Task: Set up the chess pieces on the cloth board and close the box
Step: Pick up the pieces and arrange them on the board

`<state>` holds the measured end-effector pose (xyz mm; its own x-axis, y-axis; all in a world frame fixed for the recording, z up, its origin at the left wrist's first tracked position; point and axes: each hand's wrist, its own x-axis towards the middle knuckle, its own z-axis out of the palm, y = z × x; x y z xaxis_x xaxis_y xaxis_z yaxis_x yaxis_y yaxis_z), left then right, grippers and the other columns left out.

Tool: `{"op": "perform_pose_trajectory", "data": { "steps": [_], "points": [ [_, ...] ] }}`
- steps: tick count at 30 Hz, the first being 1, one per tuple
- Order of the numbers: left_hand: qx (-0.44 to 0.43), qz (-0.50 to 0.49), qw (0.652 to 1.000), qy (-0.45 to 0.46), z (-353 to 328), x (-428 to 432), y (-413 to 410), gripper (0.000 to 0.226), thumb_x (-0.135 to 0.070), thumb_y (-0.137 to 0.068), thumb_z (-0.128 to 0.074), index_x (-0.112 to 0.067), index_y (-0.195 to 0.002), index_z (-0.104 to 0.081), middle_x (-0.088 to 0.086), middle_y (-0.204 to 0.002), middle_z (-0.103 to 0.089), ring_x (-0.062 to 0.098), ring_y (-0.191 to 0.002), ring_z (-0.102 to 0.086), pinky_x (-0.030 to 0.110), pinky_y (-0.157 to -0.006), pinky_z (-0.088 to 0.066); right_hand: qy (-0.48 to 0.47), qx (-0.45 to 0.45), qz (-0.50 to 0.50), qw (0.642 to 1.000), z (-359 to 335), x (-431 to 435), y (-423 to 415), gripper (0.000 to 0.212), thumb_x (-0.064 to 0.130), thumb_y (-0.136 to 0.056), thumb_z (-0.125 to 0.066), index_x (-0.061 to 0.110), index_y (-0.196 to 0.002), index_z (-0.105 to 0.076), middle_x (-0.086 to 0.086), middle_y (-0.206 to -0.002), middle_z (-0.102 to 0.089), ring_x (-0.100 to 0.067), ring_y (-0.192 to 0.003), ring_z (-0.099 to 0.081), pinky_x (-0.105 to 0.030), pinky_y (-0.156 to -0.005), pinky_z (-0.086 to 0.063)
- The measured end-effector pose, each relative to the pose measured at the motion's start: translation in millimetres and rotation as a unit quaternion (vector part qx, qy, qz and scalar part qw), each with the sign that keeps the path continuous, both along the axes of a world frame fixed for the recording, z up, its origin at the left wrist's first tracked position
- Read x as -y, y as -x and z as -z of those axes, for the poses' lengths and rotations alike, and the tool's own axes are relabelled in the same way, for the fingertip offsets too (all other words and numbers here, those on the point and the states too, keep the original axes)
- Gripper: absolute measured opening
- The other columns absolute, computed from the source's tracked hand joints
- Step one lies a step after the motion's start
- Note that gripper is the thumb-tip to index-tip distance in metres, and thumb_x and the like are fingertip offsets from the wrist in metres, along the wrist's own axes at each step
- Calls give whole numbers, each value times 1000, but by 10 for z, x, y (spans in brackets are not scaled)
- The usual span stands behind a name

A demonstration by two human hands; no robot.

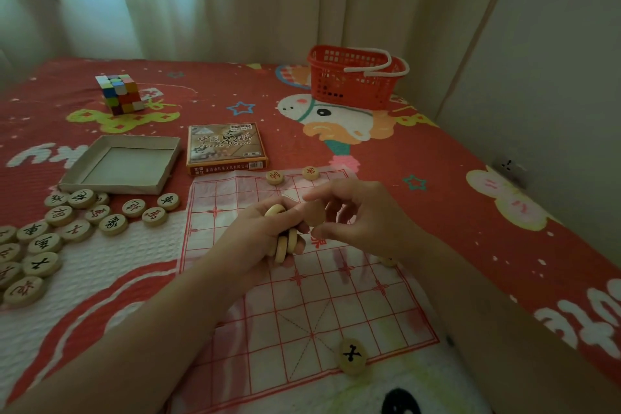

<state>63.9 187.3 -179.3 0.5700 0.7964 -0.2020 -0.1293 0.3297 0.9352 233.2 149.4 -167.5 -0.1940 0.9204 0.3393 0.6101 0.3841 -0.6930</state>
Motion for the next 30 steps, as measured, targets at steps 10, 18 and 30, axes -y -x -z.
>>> {"op": "perform_pose_trajectory", "data": {
  "steps": [10, 18, 30],
  "points": [
    [66, -26, 993, 96, 16, -151, 61, 25, -21, -67, -52, -4, -82, -61, 7, -63, -54, 13, -41, -49, 15, -37, -36, -59, 49, 198, 977, -1, -124, -459, 36, 9, -73, -73, 14, -108, -67, 3, -90, -65, -2, -76, -55, -6, -66, -42],
    [89, -61, 982, 154, 70, -213, 55, 34, -37, -93, -41, -11, -76, -55, 5, -55, -52, 13, -37, -50, 13, -34, -36, 38, 124, 243, 961, 183, -177, -589, 20, 20, -76, -71, 20, -92, -59, 11, -83, -61, -5, -77, -57, -20, -68, -46],
    [51, 15, 982, 184, 102, -202, 71, 45, -49, -91, -36, -12, -71, -53, 8, -59, -52, 16, -37, -50, 12, -35, -36, -34, 23, 225, 974, 96, -151, -492, 14, 5, -75, -65, 17, -81, -68, 1, -90, -68, -13, -85, -60, -8, -69, -42]
  ]
}}
